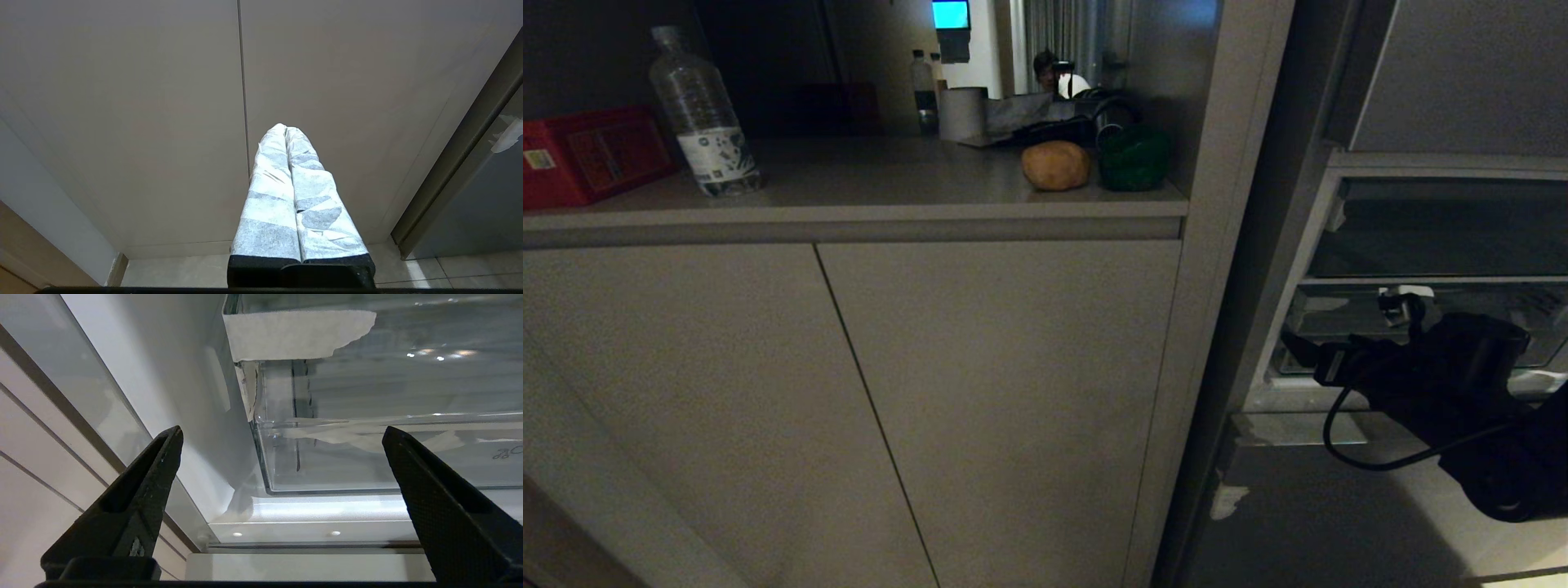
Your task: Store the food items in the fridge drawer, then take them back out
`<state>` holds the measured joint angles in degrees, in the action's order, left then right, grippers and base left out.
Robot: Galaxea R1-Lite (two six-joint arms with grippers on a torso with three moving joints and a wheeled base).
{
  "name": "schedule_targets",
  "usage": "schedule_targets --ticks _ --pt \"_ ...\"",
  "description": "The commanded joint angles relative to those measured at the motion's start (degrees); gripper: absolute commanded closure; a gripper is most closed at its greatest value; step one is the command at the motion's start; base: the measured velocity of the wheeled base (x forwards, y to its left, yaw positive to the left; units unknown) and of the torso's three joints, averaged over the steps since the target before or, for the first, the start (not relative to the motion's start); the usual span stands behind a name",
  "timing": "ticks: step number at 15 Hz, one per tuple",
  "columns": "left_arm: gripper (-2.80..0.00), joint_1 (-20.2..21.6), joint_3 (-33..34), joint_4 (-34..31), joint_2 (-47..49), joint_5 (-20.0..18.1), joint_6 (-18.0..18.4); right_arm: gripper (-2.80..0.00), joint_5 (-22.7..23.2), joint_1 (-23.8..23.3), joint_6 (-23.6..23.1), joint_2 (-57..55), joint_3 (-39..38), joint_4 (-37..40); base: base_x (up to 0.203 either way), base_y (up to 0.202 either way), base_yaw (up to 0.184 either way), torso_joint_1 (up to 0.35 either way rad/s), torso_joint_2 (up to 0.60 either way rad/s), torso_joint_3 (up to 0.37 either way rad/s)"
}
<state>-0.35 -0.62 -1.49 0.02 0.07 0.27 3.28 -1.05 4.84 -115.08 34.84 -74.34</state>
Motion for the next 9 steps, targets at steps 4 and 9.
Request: schedule_targets --ticks 4,9 --pt "0.0 0.0 0.01 -0.01 -0.02 0.01 0.0 -2.8 -1.57 -0.32 -0.65 0.29 0.27 -0.46 0.0 0.0 0.0 0.0 0.0 0.0" --pt "0.0 0.0 0.01 -0.01 -0.02 0.01 0.0 -2.8 -3.1 -0.8 -1.85 -0.32 0.67 -0.46 0.0 0.0 0.0 0.0 0.0 0.0"
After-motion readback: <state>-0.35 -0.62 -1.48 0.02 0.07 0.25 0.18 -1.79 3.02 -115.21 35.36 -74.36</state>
